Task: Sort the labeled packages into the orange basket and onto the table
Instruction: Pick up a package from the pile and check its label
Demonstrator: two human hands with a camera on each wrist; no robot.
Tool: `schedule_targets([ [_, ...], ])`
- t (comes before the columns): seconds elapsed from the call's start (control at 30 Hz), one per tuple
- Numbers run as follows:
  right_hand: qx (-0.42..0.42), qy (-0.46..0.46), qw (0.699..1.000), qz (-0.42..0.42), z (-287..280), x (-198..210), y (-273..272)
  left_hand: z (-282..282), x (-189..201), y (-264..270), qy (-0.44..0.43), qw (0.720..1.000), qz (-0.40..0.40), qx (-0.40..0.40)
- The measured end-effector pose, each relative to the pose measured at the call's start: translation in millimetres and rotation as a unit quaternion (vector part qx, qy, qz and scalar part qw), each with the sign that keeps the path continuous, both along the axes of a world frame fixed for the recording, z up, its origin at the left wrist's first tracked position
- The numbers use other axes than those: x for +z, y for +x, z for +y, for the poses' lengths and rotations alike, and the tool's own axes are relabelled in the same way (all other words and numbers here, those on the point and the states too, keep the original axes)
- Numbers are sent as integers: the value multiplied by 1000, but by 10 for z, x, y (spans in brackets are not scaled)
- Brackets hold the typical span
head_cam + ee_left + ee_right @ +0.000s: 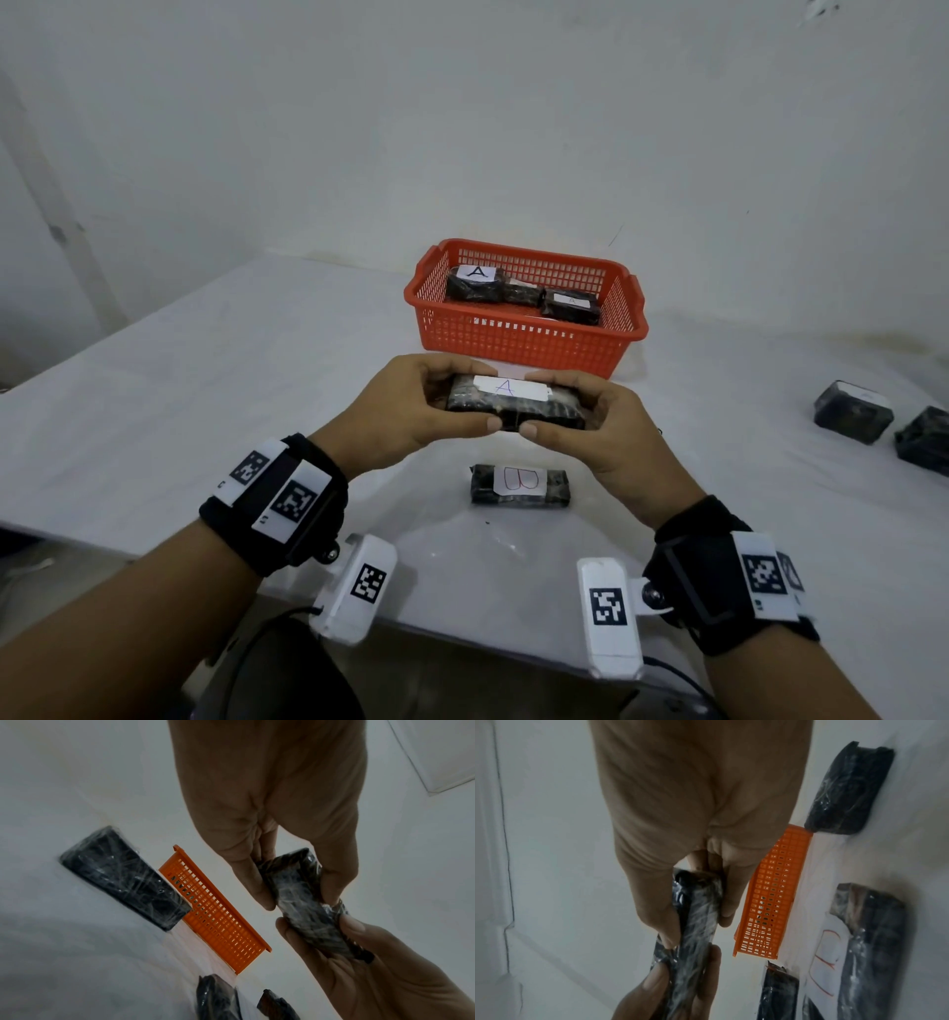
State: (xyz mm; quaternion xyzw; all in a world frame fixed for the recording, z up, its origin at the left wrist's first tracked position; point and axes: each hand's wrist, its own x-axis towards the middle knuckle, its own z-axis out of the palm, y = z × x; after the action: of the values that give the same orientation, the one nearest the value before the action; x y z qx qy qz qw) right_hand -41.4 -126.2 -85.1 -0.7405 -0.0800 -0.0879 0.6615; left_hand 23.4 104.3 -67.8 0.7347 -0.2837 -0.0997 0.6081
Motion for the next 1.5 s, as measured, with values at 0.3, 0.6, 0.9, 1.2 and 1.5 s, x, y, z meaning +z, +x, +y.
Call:
schedule_targets([
  [0.3,24,129,988,81,47,-10,20,-31,-15,-9,0,1000,-7,3],
  [0.6,-5,114,992,51,43,12,5,-105,-43,-53,-13,1000,8,14],
  [0.9,-27,100,993,54,22,-13,10,-116,-58,-73,-13,1000,20,-2],
  [1.2,-16,68,997,37,17,-41,-28,-120,-86,-31,-39,998,36,16],
  [1.5,-27,77,995,48,-33,-74,16,-129,-132,-24,-15,999,23,28],
])
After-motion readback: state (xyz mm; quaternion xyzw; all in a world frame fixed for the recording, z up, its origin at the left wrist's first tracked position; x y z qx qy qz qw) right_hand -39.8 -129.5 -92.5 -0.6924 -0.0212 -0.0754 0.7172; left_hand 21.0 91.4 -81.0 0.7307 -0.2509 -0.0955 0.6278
